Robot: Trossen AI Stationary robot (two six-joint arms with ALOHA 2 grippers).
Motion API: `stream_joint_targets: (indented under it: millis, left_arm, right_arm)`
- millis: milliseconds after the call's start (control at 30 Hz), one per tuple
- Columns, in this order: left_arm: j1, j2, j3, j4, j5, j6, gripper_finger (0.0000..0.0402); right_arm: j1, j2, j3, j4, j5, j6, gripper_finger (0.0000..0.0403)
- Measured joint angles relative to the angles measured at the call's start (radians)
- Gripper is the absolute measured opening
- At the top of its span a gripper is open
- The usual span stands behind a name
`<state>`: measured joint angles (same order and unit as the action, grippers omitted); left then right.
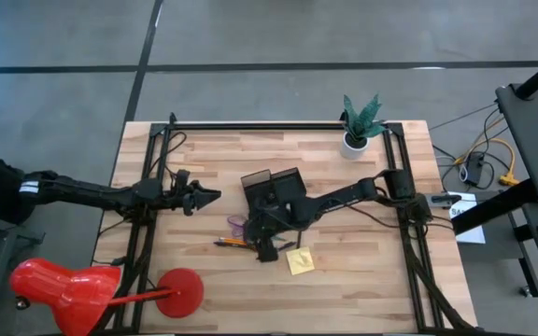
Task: Pick and place office supplies into organizer
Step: Put the black binder clip into the black desk organizer
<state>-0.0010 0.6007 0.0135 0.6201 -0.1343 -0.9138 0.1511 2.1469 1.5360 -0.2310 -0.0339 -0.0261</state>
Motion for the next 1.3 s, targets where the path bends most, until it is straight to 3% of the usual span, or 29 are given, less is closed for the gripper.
stream_joint_targets:
  millis: [300, 733, 1300]
  left_arm:
    - [0.0, 0.001, 0.0, -0.001, 0.011, 0.0, 0.0099]
    - [0.001, 0.001, 0.0, -0.001, 0.011, 0.002, 0.0099]
    - [0.001, 0.001, -0.002, -0.002, 0.01, 0.003, 0.0099]
  right_arm:
    - [0.009, 0.016, 0.0, 0.014, 0.112, 0.002, 0.0181]
    - [0.002, 0.016, -0.025, 0.013, 0.063, 0.019, 0.0143]
    - [-0.007, 0.018, -0.083, 0.108, 0.06, 0.022, 0.0137]
